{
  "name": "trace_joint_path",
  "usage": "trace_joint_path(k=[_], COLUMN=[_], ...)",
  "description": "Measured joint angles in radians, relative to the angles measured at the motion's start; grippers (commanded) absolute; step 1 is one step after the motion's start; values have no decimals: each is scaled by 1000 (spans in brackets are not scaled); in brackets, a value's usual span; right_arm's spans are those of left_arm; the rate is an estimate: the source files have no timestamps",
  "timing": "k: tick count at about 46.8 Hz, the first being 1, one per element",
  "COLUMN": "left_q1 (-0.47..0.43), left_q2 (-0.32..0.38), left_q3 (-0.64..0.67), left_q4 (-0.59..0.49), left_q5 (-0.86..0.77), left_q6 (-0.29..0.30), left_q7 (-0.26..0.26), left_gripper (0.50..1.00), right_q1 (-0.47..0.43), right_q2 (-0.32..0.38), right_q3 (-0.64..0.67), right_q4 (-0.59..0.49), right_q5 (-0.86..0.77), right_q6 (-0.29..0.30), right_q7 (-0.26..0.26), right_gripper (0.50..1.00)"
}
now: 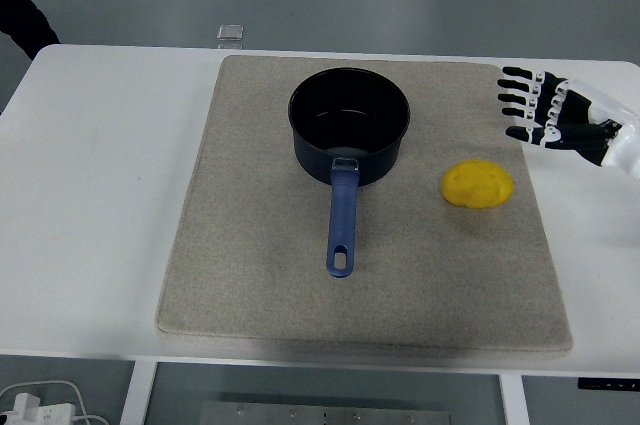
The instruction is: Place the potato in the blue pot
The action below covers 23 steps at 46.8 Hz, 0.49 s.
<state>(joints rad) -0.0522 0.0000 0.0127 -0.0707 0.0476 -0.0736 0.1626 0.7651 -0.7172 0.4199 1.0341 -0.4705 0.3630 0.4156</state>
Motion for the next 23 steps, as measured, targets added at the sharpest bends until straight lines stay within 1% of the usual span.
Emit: trace_joint_path(k=[5, 11, 14, 20, 23], left_q1=[0, 0, 0, 0, 0], left_q2=[0, 0, 0, 0, 0], left_q3=[0, 1, 1, 1, 1], left_q4=[-3, -7, -8, -8, -9], left_q5=[0, 1, 1, 1, 2], left_q6=[0, -2, -2, -2, -2], left_q7=[0, 0, 0, 0, 0], left_gripper=[996, 996, 996, 996, 996], right_q1=[-31, -36, -39, -69, -88], right_q2=[8, 15, 20, 56, 68], right_q3=[7, 11, 7, -1, -2], right_q4=[3, 11, 12, 16, 27], right_q5=[-23, -47, -93, -235, -291], right_q6=[-58, -111, -148, -249, -288], right_q7=[29, 62, 70, 115, 121], right_gripper=[930, 930, 930, 930, 930])
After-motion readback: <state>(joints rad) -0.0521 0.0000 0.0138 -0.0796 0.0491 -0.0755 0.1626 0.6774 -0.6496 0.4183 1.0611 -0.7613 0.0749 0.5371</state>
